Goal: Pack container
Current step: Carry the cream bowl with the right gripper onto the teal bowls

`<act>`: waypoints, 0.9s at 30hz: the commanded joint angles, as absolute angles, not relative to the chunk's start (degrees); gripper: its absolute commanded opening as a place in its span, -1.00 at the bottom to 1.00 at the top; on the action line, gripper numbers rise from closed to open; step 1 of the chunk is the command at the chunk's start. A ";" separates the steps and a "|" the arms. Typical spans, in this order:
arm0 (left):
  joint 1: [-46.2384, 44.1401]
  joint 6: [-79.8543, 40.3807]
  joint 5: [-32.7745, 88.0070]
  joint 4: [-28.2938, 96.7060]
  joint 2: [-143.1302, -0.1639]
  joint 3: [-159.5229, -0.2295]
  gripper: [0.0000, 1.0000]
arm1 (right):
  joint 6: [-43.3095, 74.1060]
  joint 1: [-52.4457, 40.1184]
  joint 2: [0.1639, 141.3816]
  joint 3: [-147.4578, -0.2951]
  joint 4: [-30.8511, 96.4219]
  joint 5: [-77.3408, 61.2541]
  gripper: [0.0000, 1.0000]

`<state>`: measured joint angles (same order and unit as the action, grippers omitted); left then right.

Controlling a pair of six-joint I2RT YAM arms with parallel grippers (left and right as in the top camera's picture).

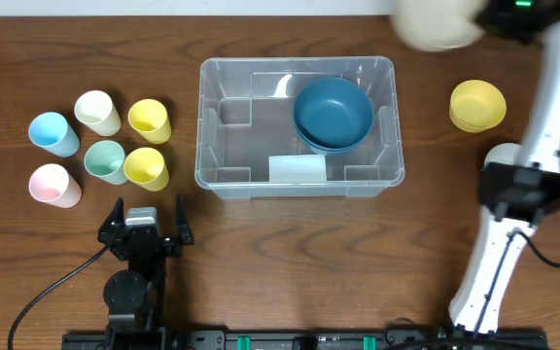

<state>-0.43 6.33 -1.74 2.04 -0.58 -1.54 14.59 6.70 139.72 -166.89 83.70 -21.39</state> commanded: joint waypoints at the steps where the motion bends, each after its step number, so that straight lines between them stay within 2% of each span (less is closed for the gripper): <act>1: -0.16 7.29 -3.05 3.92 -0.30 -0.23 0.96 | 14.41 0.95 139.39 -168.31 84.20 -15.46 -0.98; 11: -0.16 7.29 -3.05 3.92 -0.30 -0.23 0.96 | 15.42 -11.18 139.41 -162.50 88.38 0.67 -0.97; 27: -0.16 7.29 -3.05 3.92 -0.30 -0.23 0.96 | 15.11 -12.56 139.41 -150.82 89.12 1.74 -0.97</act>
